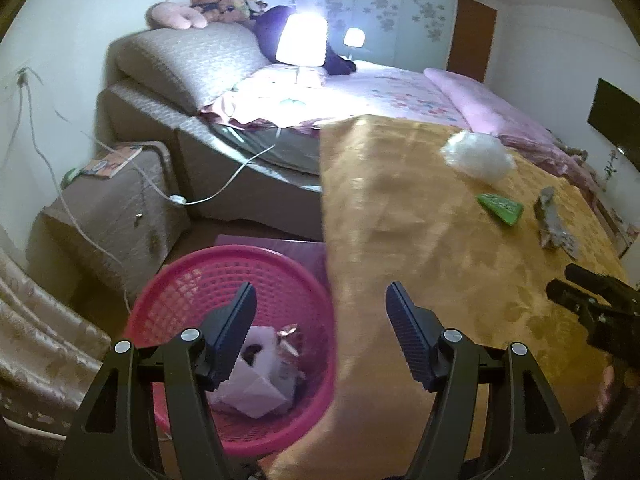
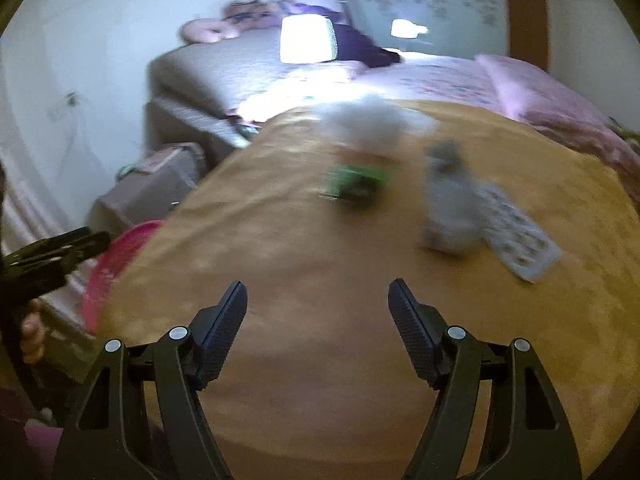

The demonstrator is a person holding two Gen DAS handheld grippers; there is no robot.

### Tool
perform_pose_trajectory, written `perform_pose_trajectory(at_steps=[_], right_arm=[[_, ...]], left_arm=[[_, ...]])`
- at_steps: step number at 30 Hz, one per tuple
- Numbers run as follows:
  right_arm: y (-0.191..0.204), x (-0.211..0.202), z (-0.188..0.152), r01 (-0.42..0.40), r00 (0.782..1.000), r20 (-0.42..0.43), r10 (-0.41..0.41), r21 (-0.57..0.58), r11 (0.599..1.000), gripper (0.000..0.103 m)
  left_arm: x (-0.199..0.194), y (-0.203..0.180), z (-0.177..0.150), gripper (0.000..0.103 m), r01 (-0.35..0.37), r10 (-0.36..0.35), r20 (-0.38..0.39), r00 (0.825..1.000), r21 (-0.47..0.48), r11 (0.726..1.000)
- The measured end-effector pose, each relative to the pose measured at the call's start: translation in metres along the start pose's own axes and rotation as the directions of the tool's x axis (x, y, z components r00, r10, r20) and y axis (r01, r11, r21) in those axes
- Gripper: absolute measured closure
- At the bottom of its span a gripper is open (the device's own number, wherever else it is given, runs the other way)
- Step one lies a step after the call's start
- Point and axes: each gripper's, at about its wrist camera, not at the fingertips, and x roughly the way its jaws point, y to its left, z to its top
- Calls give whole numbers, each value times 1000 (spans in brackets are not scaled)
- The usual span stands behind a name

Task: Collect trash
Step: 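Move both tools back over the bed toward the remaining trash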

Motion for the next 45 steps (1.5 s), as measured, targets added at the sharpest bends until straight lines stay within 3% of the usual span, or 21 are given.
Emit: perform_pose_trajectory(at_steps=[9, 16, 25, 35, 45], right_arm=[[-58, -3, -13, 166, 986, -15, -166, 62, 984, 32], [-70, -2, -16, 164, 986, -17, -163, 64, 984, 31], [-64, -2, -25, 159, 987, -12, -159, 20, 987, 9], [-62, -9, -31, 150, 989, -20, -149, 17, 989, 7], [-62, -10, -34, 154, 988, -8, -154, 24, 988, 7]], left_arm=[[12, -42, -1, 38, 41, -40, -13, 999, 91, 995], [24, -83, 13, 37, 87, -86, -10, 996, 158, 984], [49, -140, 38, 34, 157, -157, -17, 987, 227, 961], [72, -175, 60, 33, 213, -210, -39, 977, 256, 943], [110, -189, 76, 34, 212, -194, -104, 975, 202, 956]])
